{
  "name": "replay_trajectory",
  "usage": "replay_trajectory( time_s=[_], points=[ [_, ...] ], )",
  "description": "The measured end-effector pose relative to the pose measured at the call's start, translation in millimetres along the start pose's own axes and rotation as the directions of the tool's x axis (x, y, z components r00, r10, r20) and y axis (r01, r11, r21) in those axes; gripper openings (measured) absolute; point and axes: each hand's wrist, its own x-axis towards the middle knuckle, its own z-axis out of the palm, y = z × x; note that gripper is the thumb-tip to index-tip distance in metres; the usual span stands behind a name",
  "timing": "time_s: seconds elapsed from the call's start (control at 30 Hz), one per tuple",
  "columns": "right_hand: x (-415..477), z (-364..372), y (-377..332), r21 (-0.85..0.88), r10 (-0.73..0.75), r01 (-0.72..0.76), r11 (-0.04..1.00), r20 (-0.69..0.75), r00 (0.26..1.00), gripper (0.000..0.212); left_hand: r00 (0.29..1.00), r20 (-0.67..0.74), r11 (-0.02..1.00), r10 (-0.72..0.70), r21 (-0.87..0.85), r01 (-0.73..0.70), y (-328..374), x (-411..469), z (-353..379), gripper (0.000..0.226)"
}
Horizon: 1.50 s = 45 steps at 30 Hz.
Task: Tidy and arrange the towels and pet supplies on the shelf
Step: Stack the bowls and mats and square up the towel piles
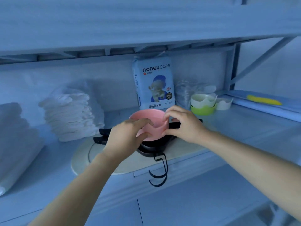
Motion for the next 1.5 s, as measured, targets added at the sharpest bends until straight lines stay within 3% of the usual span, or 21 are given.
replay_trajectory(
  time_s=[0.33, 0.6, 0.8, 1.2, 1.37, 1.5],
  points=[
    [-50, -115, 112, -0.082, 0.038, -0.043, 0.996, -0.055, 0.998, 0.034, 0.991, 0.121, 0.997, 0.065, -0.036, -0.061, 118, 94, 76, 0.028],
    [-76, -183, 212, -0.066, 0.042, -0.046, 0.997, -0.057, 0.998, 0.033, 0.992, 0.121, 0.997, 0.041, -0.064, -0.034, 192, 153, 152, 0.026],
    [-85, -220, 267, -0.115, 0.047, -0.049, 0.992, -0.015, 0.999, 0.020, 0.990, 0.125, 0.994, 0.069, -0.098, -0.057, 229, 193, 195, 0.026],
    [-42, -242, 346, -0.117, 0.075, -0.079, 0.990, -0.041, 0.996, 0.015, 0.987, 0.068, 0.979, 0.148, -0.148, -0.137, 223, 286, 249, 0.030],
    [-17, -248, 374, -0.135, 0.077, -0.085, 0.987, -0.064, 0.995, 0.016, 0.996, -0.024, 0.967, 0.087, -0.238, -0.091, 202, 318, 272, 0.050],
    [-4, -244, 400, -0.124, 0.112, -0.123, 0.985, -0.090, 0.990, 0.015, 1.000, 0.030, 0.985, -0.001, -0.171, 0.006, 182, 323, 287, 0.048]
  ],
)
